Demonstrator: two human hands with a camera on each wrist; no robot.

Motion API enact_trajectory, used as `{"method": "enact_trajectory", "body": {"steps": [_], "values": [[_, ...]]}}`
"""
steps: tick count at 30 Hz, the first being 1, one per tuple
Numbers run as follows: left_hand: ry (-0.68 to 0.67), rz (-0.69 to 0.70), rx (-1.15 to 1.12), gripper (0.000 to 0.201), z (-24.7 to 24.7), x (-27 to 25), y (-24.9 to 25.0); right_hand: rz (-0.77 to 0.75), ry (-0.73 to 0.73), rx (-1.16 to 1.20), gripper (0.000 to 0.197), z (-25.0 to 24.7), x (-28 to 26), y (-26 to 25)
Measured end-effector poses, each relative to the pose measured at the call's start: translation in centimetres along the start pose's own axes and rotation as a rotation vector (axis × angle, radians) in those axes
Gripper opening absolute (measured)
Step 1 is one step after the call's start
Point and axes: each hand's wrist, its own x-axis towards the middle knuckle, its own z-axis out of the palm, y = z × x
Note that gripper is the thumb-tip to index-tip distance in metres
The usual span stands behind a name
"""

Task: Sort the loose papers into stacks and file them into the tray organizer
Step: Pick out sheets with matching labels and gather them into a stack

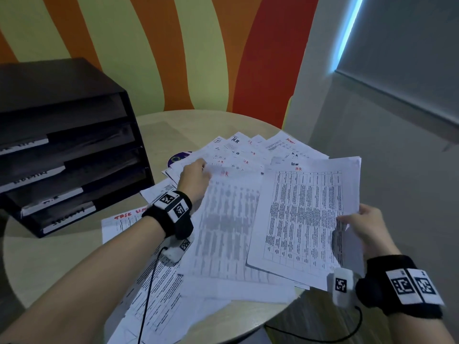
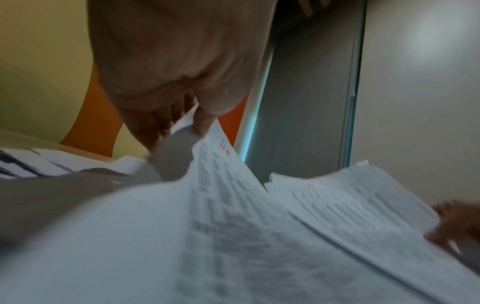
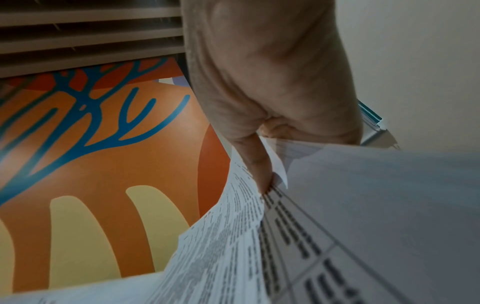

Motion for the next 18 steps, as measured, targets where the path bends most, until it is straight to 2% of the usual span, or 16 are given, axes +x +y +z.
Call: {"method": "enact_trajectory", "body": {"steps": [3,5,7,8,10,12,13,15,16,18], "values": [[0.189,-0.056,-0.428,0.006,-1.5,0.6,1.0,0.002,-0.024,0.0,0.037,0.3,0.2,0.3],[0.319,-0.087,-0.567,0.003,-2.9,1.3,1.3,-0.008,-0.032,0.005,0.036,0.6,0.4,0.5],[0.362,-0.141,-0.698,0.004,-3.7,1.6,1.1,-0.022,-0.044,0.007,0.033,0.9,0.5,0.7],[0.295,-0.18,-0.751,0.011,-3.8,1.5,1.0,-0.031,-0.05,0.005,0.031,1.1,0.5,0.7],[-0.003,-0.267,-0.745,0.035,-3.8,0.6,0.7,-0.046,-0.06,0.002,0.028,1.3,0.3,0.6],[-0.339,-0.318,-0.52,0.043,-3.5,-0.7,0.4,-0.058,-0.069,0.006,0.029,1.5,-0.1,0.4],[-0.437,-0.307,-0.34,0.042,-3.5,-1.0,0.1,-0.06,-0.073,0.008,0.029,1.6,-0.3,0.3],[-0.481,-0.241,-0.09,0.035,-3.8,-1.5,0.3,-0.06,-0.074,0.006,0.03,1.6,-0.4,0.2],[-0.48,-0.233,-0.076,0.036,-4.2,-1.7,0.8,-0.056,-0.072,0.002,0.028,1.7,-0.5,0.1],[-0.56,-0.253,-0.129,0.052,-5.0,-2.1,1.8,-0.046,-0.064,-0.006,0.023,1.7,-0.5,0.1]]}}
